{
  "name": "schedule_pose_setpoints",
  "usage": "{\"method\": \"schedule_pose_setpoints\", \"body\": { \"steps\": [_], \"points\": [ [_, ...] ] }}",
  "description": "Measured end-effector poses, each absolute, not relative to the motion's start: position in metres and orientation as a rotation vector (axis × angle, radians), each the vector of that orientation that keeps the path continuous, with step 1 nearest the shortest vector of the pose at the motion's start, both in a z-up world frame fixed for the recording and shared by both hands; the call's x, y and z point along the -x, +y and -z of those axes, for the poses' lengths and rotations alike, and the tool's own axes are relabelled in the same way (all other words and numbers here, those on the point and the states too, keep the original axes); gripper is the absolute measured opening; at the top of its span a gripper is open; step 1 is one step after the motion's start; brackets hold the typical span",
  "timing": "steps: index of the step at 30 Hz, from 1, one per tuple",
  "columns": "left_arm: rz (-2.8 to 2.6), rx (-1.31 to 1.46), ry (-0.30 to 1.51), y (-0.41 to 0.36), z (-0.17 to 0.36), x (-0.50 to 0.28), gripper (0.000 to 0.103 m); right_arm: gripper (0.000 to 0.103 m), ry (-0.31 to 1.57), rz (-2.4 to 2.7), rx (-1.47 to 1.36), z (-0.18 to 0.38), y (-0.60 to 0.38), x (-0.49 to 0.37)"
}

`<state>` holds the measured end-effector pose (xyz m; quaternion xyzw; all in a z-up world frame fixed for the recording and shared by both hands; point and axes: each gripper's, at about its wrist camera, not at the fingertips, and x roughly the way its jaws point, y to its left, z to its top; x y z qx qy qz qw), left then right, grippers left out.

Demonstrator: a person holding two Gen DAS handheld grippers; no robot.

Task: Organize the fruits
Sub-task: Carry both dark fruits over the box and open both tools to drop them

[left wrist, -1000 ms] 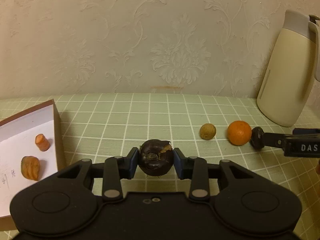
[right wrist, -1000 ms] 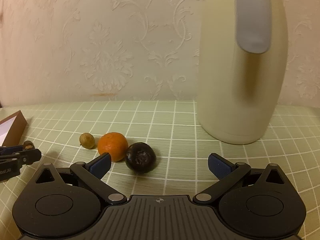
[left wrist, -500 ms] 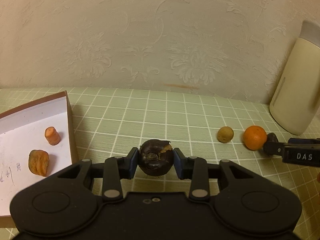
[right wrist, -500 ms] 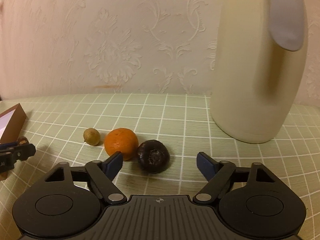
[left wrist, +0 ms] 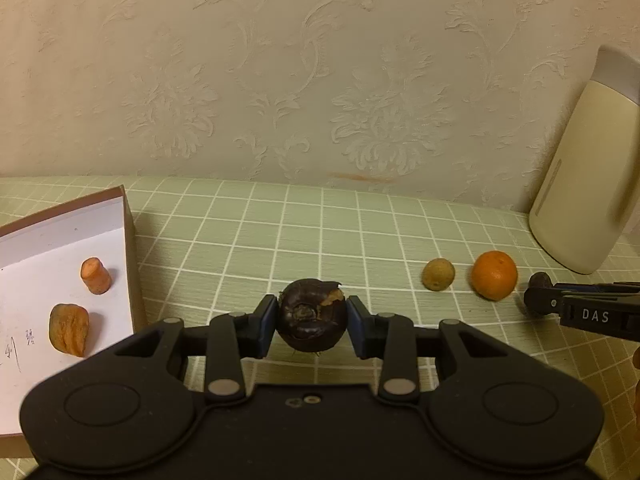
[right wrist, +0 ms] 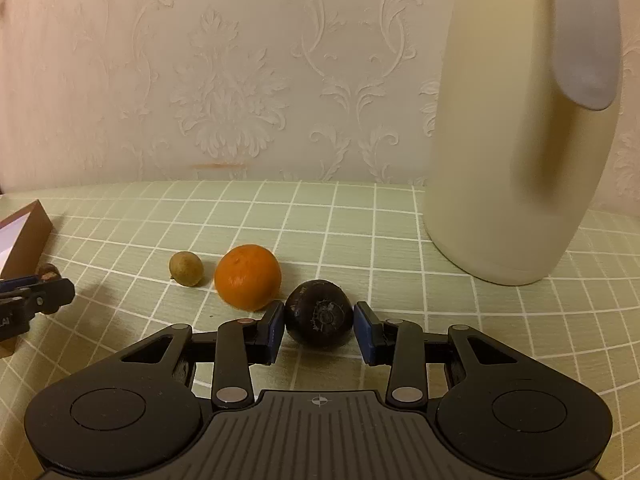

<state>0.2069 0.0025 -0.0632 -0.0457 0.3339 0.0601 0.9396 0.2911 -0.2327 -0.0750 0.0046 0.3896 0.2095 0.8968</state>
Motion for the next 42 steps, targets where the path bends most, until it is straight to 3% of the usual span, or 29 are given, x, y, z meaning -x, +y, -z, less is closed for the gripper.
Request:
{"method": "schedule_pose_setpoints", "body": {
  "steps": [12,29,42],
  "points": [
    [-0.111,0.064,0.631,-0.003,0.037,-0.184,0.028,0.038,0.741,-0.450,-0.015,0.035,-0.240,-0.269],
    [-0.110,0.031,0.602,-0.007,0.020,-0.093,0.028,0.038,0.706,-0.518,0.034,-0.002,-0.240,-0.190],
    [-0.215,0.053,0.593,0.041,0.011,-0.047,0.028,0.038,0.672,-0.706,0.108,-0.016,-0.159,-0.142]
  ]
}}
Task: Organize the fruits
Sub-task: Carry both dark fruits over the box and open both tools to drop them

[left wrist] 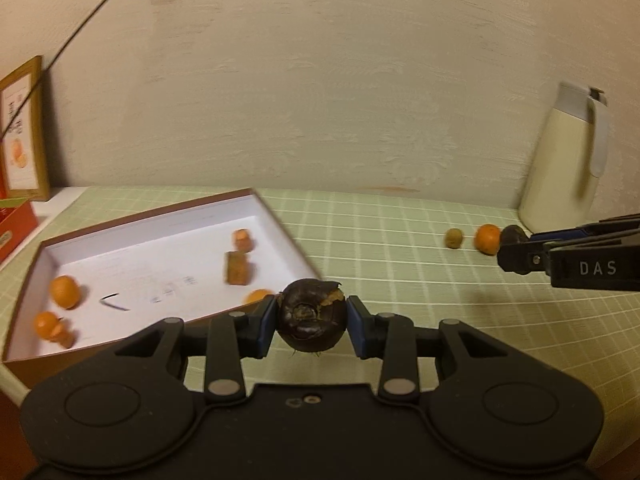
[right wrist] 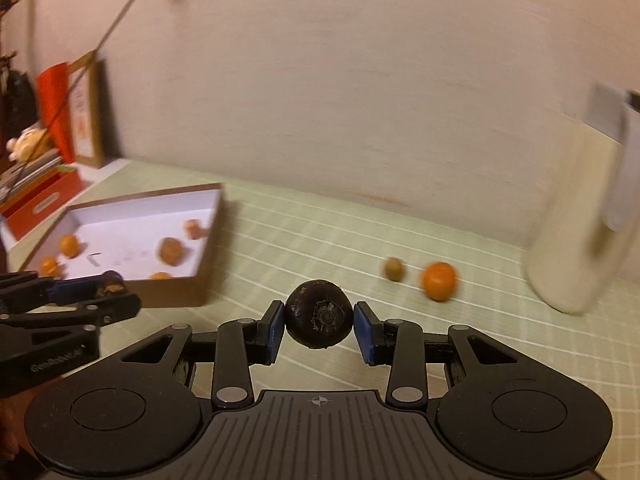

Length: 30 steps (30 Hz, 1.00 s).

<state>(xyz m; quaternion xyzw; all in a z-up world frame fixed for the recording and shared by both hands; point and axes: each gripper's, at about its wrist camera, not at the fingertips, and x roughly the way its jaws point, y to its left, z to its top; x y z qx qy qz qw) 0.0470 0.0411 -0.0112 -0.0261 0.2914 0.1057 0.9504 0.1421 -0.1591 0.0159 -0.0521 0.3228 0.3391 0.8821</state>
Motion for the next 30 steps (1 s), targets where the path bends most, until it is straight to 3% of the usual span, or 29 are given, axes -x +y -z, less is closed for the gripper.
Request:
{"method": "schedule_pose_setpoints", "body": {
  "steps": [30],
  "points": [
    [-0.469,0.130,0.534,0.163,-0.006,0.000,0.028,0.038,0.593,-0.947,0.174,-0.031,-0.035,-0.115]
  ]
}}
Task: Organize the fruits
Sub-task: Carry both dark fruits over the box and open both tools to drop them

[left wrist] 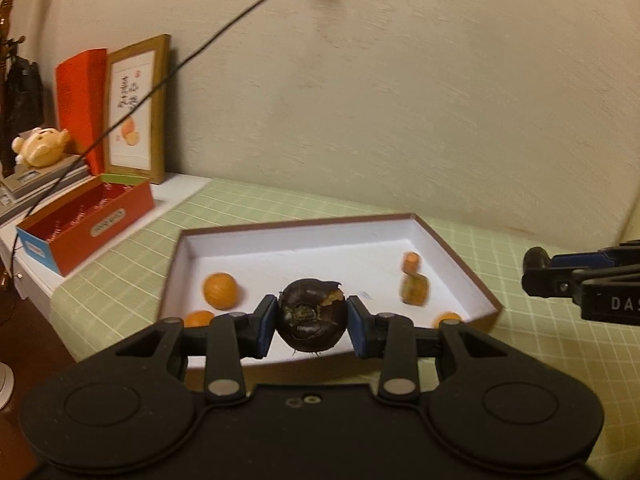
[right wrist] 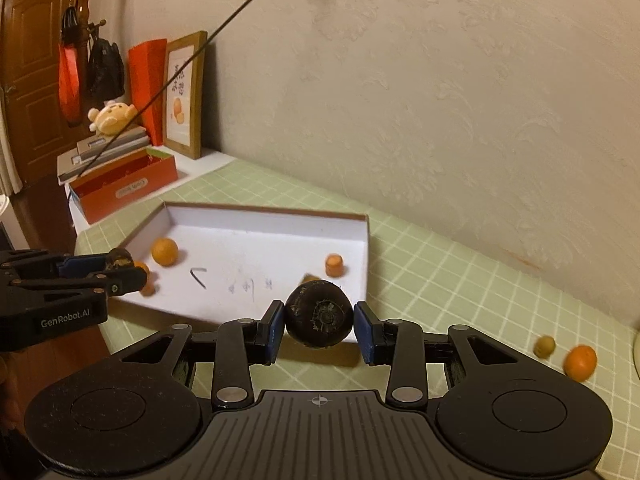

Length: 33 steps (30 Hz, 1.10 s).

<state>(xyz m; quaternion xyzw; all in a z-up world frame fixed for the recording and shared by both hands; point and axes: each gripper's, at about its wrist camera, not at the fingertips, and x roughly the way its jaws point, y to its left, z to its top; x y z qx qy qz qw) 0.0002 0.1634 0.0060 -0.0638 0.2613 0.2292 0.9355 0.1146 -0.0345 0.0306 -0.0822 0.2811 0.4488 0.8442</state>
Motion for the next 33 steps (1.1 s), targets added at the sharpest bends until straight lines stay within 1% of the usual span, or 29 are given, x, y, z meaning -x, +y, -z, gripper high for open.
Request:
{"method": "schedule_pose_setpoints", "body": {
  "steps": [13,19,33],
  "points": [
    [-0.568,0.145,0.491,0.215,-0.012,-0.013,0.028,0.038,0.591,-0.973,0.111,-0.030,0.022,-0.131],
    [-0.618,0.212,0.472,0.246,-0.012,-0.026,0.028,0.038,0.582,-0.953,0.121,-0.027,0.049,-0.155],
    [-0.614,0.201,0.496,0.258,0.002,-0.049,0.028,0.038,0.594,-0.946,0.090,-0.018,0.070,-0.184]
  ]
}}
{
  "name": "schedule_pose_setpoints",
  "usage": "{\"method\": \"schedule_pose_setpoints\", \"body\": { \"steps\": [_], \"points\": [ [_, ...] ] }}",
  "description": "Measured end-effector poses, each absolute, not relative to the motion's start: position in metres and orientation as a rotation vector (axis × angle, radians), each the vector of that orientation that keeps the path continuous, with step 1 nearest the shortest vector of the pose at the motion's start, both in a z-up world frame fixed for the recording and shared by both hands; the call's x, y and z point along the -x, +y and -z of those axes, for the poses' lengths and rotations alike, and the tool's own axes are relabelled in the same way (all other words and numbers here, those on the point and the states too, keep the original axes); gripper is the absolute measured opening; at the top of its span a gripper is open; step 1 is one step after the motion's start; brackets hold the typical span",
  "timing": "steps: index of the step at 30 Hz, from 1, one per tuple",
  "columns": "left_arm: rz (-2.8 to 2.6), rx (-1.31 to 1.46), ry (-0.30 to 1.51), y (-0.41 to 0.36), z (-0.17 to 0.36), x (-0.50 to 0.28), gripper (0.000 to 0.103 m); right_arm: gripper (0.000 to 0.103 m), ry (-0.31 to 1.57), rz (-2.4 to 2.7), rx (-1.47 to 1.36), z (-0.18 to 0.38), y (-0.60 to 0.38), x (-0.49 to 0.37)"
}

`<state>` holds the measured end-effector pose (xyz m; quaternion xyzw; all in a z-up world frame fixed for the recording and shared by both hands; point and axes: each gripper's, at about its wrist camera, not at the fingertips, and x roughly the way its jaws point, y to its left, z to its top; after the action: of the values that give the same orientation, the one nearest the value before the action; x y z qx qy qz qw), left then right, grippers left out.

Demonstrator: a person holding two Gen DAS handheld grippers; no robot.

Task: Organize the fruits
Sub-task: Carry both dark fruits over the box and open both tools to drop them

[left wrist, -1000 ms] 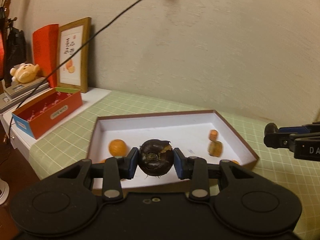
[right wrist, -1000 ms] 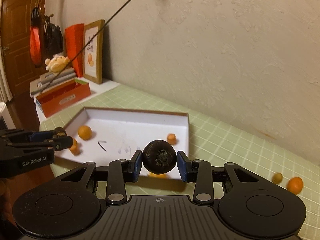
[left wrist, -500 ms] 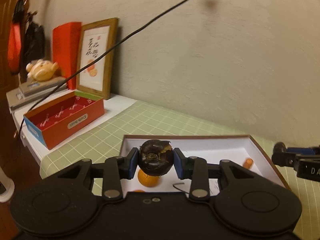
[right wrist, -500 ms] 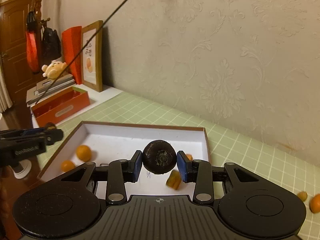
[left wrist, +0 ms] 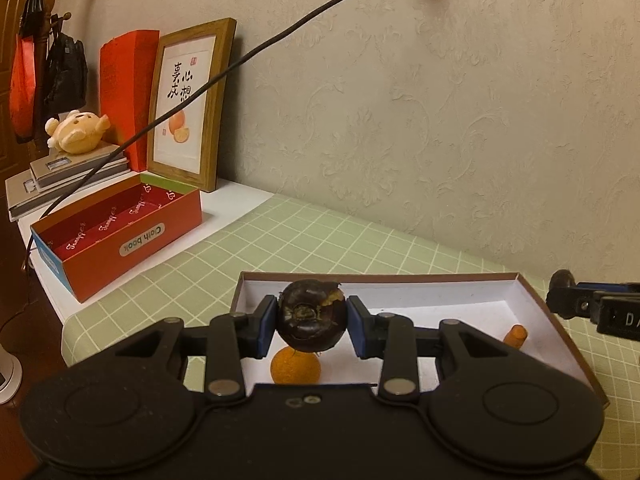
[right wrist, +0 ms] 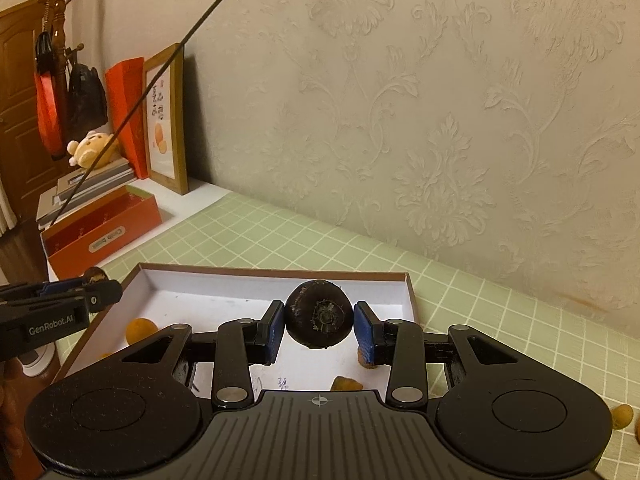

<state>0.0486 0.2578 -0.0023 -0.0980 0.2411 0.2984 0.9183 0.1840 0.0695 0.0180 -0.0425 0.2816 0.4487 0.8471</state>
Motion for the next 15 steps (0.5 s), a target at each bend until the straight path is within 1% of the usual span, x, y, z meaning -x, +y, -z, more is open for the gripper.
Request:
{"method": "schedule_pose_setpoints", "body": {
  "steps": [13,14,15],
  "points": [
    [-0.621,0.220,0.510,0.276,0.010,-0.055,0.029,0.038,0.617,-0.944,0.107,-0.004,0.085,-0.193],
    [-0.617,0.224,0.511,0.277,0.011,-0.056,0.033,0.038,0.620,-0.944,0.110,-0.002,0.086,-0.194],
    [-0.621,0.227,0.509,0.277,0.012,-0.056,0.053,0.038,0.616,-0.943,0.114,-0.001,0.087,-0.195]
  ]
}}
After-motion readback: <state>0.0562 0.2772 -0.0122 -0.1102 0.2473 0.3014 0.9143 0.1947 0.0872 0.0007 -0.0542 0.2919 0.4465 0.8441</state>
